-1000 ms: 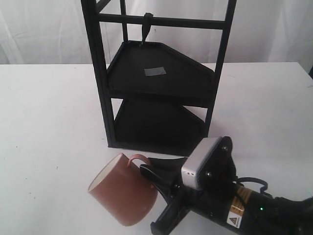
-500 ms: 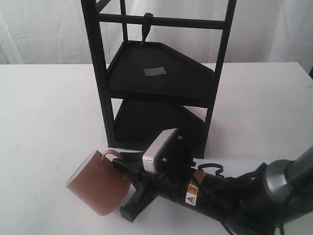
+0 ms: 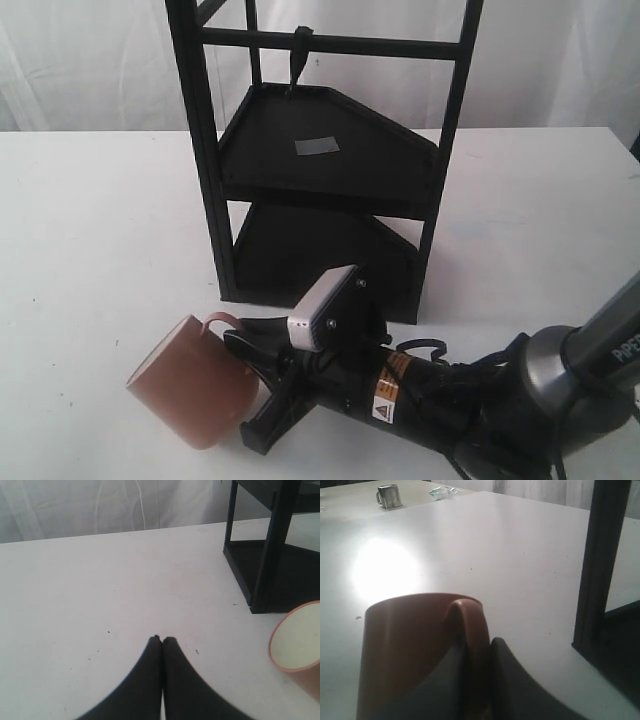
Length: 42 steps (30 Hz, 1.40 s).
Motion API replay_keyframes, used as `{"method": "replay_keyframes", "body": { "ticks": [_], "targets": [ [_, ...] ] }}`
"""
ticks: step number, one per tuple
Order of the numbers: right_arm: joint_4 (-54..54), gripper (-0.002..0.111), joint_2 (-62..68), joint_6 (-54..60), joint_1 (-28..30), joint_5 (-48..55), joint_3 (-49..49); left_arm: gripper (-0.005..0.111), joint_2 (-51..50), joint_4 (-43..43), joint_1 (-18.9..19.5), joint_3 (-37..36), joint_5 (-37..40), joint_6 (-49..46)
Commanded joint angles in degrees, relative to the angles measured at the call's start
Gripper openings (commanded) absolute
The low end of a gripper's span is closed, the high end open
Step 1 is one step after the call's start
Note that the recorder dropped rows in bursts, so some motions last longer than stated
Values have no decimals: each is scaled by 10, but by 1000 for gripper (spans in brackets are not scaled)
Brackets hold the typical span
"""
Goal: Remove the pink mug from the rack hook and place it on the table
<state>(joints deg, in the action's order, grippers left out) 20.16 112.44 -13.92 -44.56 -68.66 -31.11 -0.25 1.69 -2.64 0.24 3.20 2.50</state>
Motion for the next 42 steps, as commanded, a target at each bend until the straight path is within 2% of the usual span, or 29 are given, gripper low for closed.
{"method": "replay_keyframes", "body": {
  "ticks": [1,12,15,19,26,30,42],
  "targets": [
    [-16,0,-1,-1,8,-13,20,0,3,-2,-2,-2,-1,1],
    [8,2,-1,-14,24,-13,25,0,3,-2,-2,-2,-1,1],
    [15,9,-1,-14,24,-13,25,0,3,-2,-2,-2,-1,1],
    [27,26,-1,-14,24,-13,25,0,3,-2,-2,-2,-1,1],
    [24,28,-1,-14,24,-13,25,0,3,-2,-2,-2,-1,1],
    [-1,37,-1,-23,24,-13,25,0,3,-2,-2,-2,-1,1],
    [-27,37,-1,-59,24,34,25,0,3,-2,-2,-2,-1,1]
  ]
}}
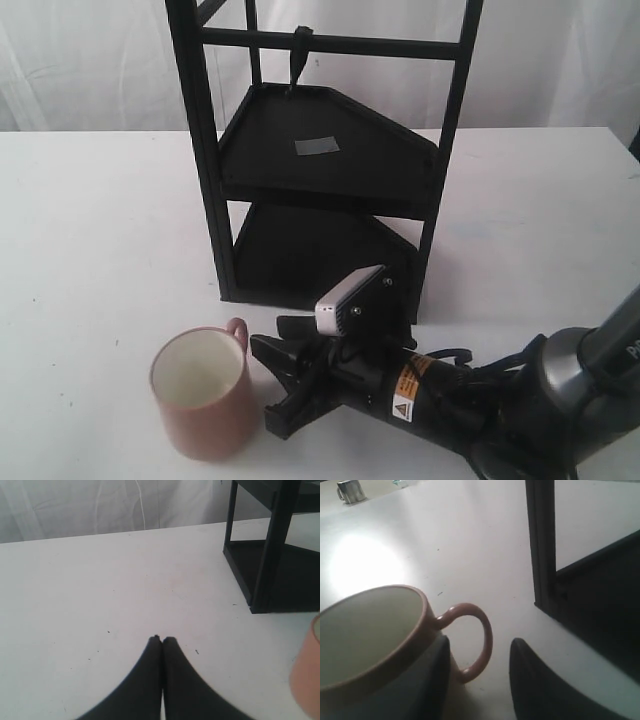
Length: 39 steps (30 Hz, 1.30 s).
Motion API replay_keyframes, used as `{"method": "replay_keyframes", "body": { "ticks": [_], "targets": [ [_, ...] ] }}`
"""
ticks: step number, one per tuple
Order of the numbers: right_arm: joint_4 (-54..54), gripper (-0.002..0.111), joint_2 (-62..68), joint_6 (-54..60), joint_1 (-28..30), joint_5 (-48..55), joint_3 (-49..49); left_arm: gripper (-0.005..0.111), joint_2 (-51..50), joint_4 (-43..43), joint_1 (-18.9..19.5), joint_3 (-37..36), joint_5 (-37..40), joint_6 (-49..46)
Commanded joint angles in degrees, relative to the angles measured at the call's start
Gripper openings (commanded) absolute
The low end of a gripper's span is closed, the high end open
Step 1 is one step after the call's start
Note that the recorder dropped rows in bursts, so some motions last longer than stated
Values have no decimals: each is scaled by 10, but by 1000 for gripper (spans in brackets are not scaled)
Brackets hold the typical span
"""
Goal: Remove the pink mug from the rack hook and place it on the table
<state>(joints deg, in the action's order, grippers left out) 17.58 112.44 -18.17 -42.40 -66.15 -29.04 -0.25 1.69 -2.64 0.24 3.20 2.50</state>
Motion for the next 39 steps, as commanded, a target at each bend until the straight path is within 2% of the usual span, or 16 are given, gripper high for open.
{"method": "replay_keyframes", "body": {
  "ticks": [1,15,23,26,28,39],
  "targets": [
    [-2,37,-4,-18,2,14,5,0,3,-2,-2,-2,-1,1],
    [5,37,-108,-31,2,133,20,0,3,-2,-2,-2,-1,1],
    [-64,27,-226,-31,2,133,118,0,3,-2,-2,-2,-1,1],
    [-65,13,-289,-54,2,133,150,0,3,-2,-2,-2,-1,1],
    [-52,0,-340,-61,2,127,170,0,3,-2,-2,-2,-1,1],
    [-51,0,-602,-151,2,123,204,0,3,-2,-2,-2,-1,1]
  ]
}}
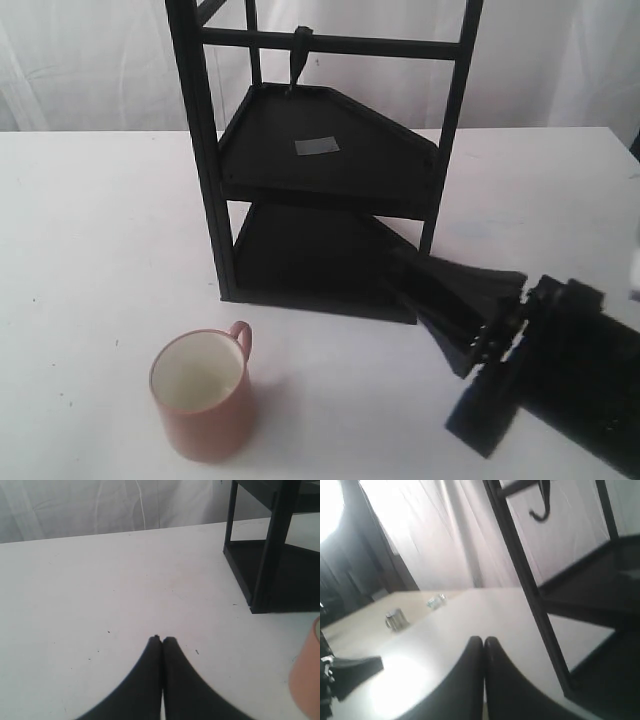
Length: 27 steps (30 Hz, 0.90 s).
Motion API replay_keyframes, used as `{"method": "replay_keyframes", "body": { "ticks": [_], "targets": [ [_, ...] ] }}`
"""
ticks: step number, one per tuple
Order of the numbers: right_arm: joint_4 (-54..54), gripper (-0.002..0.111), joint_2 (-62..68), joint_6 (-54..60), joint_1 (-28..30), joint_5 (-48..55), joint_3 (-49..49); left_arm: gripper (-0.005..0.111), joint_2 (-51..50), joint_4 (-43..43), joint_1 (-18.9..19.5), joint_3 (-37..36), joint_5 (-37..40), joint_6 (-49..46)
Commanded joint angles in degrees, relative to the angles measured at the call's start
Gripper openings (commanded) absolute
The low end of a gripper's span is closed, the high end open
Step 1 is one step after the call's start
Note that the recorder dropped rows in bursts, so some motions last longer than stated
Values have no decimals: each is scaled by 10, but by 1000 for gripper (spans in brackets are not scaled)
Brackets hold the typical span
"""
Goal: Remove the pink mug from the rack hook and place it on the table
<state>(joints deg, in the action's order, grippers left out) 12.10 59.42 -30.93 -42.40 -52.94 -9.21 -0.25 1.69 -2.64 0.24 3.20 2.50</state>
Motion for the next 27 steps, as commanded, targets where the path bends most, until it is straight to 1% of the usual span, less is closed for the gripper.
{"method": "replay_keyframes", "body": {
  "ticks": [1,9,12,14,17,19,22,24,27],
  "targets": [
    [4,0,-88,-23,2,-10,6,0,3,-2,-2,-2,-1,1],
    [1,0,-177,-23,2,-12,6,0,3,-2,-2,-2,-1,1],
    [5,0,-197,1,2,17,6,0,3,-2,-2,-2,-1,1],
    [6,0,-204,27,2,81,7,0,3,-2,-2,-2,-1,1],
    [-12,0,-225,29,1,237,9,0,3,-2,-2,-2,-1,1],
    [-14,0,-258,45,1,345,9,0,3,-2,-1,-2,-1,1],
    [-13,0,-326,79,5,447,9,0,3,-2,-1,-2,-1,1],
    [-11,0,-367,103,21,497,9,0,3,-2,-1,-2,-1,1],
    [-9,0,-419,104,64,575,10,0,3,-2,-1,-2,-1,1]
  ]
}}
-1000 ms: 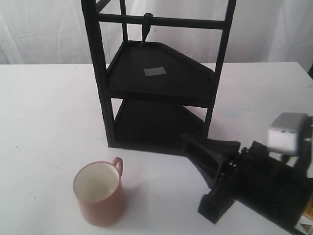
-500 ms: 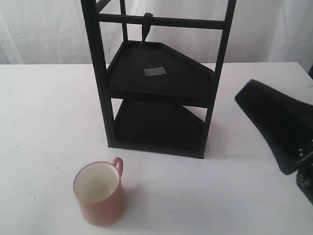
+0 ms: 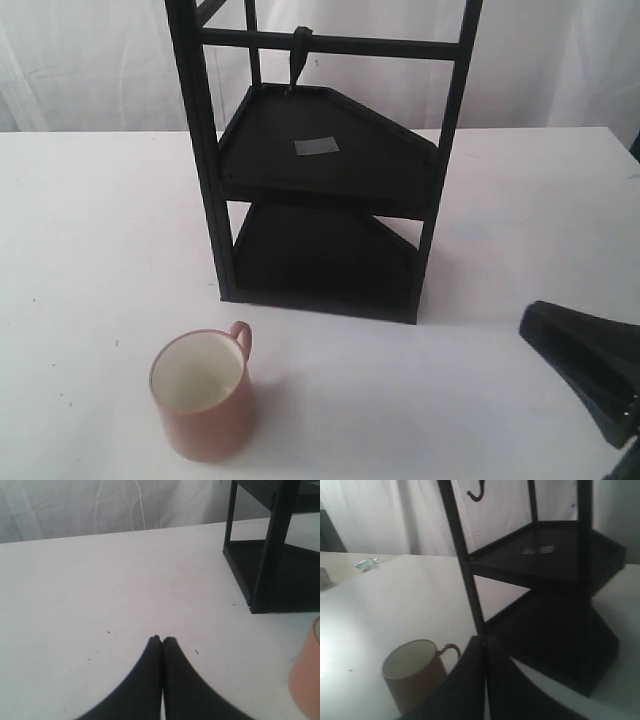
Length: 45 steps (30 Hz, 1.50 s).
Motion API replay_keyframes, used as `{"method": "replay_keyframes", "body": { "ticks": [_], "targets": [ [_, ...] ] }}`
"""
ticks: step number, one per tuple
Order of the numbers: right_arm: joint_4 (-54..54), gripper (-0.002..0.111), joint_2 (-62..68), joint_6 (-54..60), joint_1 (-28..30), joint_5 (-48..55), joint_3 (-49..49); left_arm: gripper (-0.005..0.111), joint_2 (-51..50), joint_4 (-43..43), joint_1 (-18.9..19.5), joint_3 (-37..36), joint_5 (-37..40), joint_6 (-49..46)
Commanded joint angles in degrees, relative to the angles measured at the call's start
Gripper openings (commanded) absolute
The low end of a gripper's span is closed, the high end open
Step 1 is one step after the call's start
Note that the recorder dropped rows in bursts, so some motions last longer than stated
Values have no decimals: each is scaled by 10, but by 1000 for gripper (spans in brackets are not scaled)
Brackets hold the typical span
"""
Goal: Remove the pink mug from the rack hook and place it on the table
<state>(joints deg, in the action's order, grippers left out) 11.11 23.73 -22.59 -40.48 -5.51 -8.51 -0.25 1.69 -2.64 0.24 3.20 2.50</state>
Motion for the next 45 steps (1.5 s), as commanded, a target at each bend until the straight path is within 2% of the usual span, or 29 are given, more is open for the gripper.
{"method": "replay_keyframes", "body": {
  "ticks": [1,4,9,15,20,24,27,32,45],
  "targets": [
    [1,0,-74,20,58,119,5,0,3,-2,-1,-2,-1,1],
    [1,0,-107,20,109,161,11,0,3,-2,-1,-2,-1,1],
    [1,0,-129,9,185,167,23,0,3,-2,-1,-2,-1,1],
    [9,0,-129,48,193,169,25,0,3,-2,-1,-2,-1,1],
    [-55,0,-136,149,193,123,64,0,3,-2,-1,-2,-1,1],
    [-64,0,-153,163,200,118,85,0,3,-2,-1,-2,-1,1],
    [-102,0,-164,202,227,121,85,0,3,-2,-1,-2,-1,1],
    [-102,0,-180,200,252,160,85,0,3,-2,-1,-2,-1,1],
    [-103,0,-195,197,253,157,85,0,3,-2,-1,-2,-1,1]
  ]
}}
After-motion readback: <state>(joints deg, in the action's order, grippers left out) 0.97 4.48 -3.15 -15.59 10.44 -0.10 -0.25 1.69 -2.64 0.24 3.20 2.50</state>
